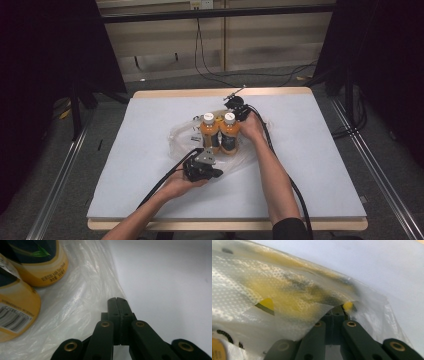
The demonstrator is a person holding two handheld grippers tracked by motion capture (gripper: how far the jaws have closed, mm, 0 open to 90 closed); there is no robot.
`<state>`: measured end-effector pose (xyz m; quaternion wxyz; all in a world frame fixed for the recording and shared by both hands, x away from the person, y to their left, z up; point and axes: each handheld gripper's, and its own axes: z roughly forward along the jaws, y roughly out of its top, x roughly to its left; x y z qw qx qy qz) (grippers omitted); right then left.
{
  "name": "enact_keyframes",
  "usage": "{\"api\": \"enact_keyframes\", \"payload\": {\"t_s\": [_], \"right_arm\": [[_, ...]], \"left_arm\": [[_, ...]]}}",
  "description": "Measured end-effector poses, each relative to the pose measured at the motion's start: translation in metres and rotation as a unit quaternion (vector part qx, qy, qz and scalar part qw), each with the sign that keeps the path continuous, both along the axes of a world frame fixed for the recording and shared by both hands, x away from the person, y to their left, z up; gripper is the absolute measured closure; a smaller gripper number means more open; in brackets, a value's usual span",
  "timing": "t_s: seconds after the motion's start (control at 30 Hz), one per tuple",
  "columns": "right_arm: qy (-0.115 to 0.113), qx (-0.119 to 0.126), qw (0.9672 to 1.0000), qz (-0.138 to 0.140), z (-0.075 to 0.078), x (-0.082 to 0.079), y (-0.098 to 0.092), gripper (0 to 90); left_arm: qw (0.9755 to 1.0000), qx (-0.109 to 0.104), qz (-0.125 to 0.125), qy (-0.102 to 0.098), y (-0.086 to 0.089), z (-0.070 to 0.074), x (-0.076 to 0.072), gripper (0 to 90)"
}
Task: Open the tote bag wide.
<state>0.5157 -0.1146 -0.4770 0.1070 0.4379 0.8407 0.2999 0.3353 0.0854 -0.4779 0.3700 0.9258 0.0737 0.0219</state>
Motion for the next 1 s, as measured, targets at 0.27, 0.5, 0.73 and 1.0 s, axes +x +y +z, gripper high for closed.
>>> {"api": "enact_keyframes", "payload": {"t_s": [0.27,0.5,0.73,1.0], "right_arm": [[-0.027,0.0,0.9995,-0.017,-0.004,0.007,0.001,90.0],[-0.035,0.0,0.9988,-0.035,-0.005,0.013,-0.002,90.0],[-0.024,0.027,0.9993,0.0,-0.003,0.005,0.001,90.0],[-0.031,0.061,0.9973,0.027,0.022,-0.015,-0.003,90.0]], "left_arm": [[1.0,0.003,0.004,0.005,0.001,0.0,-0.001,90.0],[0.9994,-0.009,0.031,0.014,0.003,-0.002,0.012,90.0],[0.9983,-0.023,0.041,0.035,0.006,-0.004,0.016,90.0],[0.9966,-0.055,0.056,0.027,0.007,0.005,0.013,90.0]]}}
